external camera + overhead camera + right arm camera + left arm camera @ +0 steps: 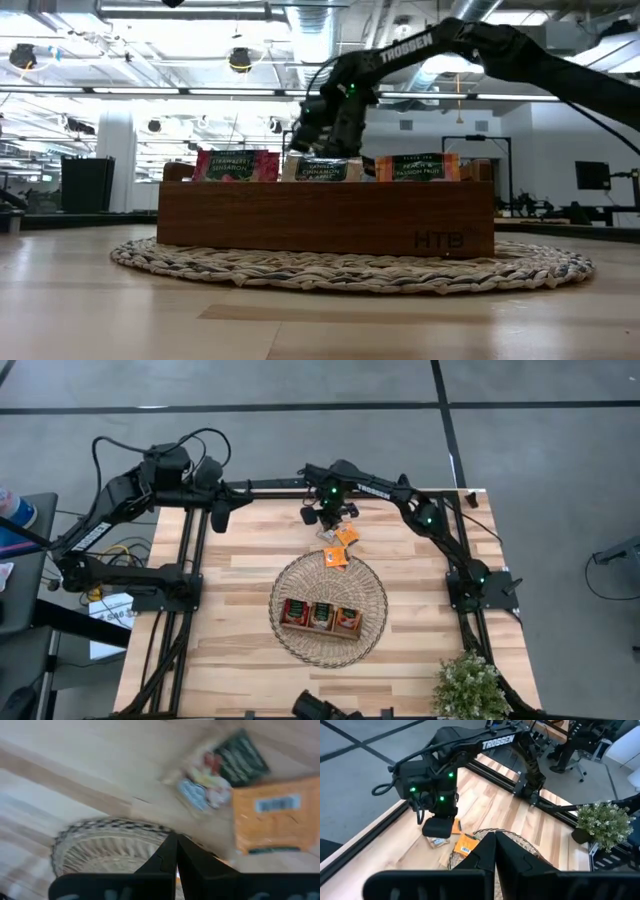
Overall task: Pick & Place Tea
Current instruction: Put the orange tea bag into the right section of the wooden organizer
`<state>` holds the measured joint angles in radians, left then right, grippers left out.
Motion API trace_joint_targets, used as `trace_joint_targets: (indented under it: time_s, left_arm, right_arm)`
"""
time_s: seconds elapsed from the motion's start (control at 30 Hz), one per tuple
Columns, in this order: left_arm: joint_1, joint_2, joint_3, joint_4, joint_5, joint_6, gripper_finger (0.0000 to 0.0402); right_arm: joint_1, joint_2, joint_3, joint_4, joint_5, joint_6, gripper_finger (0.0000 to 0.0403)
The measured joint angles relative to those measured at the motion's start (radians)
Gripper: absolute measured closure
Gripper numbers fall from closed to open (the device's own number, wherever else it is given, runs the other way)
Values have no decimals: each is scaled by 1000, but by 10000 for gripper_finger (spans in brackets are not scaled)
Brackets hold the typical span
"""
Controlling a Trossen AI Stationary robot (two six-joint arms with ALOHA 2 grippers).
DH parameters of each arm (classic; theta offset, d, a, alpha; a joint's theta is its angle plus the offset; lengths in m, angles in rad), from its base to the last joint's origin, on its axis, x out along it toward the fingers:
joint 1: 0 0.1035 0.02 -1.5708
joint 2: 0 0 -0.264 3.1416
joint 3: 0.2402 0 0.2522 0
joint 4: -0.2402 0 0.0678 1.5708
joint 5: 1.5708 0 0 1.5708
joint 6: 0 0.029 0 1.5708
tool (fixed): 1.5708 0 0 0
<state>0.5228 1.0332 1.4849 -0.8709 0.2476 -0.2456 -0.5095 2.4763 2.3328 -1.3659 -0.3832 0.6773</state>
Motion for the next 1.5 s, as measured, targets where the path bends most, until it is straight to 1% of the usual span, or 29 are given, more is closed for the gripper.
trace_joint_targets:
  time_s: [0.07,0.23,0.3,0.37,0.43,0.53,0.63,0.73,0.8,0.87,0.93,1.0,1.07,1.13,1.23,1.3,1.4,1.5]
  left_arm:
    - [0,-1,0,0,-2,5,401]
    - [0,-1,0,0,-11,5,401]
    - [0,-1,0,0,-13,5,401]
    - [0,-1,0,-3,-20,6,401]
    - [0,-1,0,-4,-27,6,401]
    - [0,-1,0,-3,-41,11,401]
    - [0,-1,0,-1,-44,13,401]
    - [0,3,0,12,-44,11,401]
    - [0,8,0,14,-44,-4,401]
    - [0,10,0,14,-57,-13,401]
    - [0,11,0,14,-64,-32,401]
    - [0,16,0,13,-66,-49,401]
    - [0,25,0,13,-58,-52,401]
    - [0,37,0,13,-27,-53,401]
    - [0,53,0,12,5,-51,401]
    - [-1,63,0,12,9,-54,401]
    - [-1,76,0,4,1,-55,401]
    - [-1,79,0,4,1,-56,401]
  right_arm:
    - [-13,3,-1,-13,-8,8,403]
    - [-17,-7,0,122,-13,64,403]
    - [-16,-24,0,168,4,39,403]
    - [-11,-51,0,173,50,-38,403]
    - [1,-83,0,178,114,-187,403]
    - [13,-133,0,159,162,-441,403]
    - [16,-169,1,134,184,-758,403]
    - [11,-186,1,121,266,-1063,403]
    - [6,-186,1,128,296,-1193,403]
    - [1,-179,1,142,322,-1268,403]
    - [-3,-167,1,158,348,-1303,403]
    - [-8,-164,-1,160,347,-1312,403]
    - [-17,-165,0,186,305,-1317,403]
    - [-27,-165,1,194,244,-1315,403]
    - [-41,-166,-10,209,220,-1313,403]
    - [-44,-169,-55,230,217,-1299,403]
    - [-44,-163,-119,204,202,-1283,403]
    - [-29,-165,-186,220,203,-1300,403]
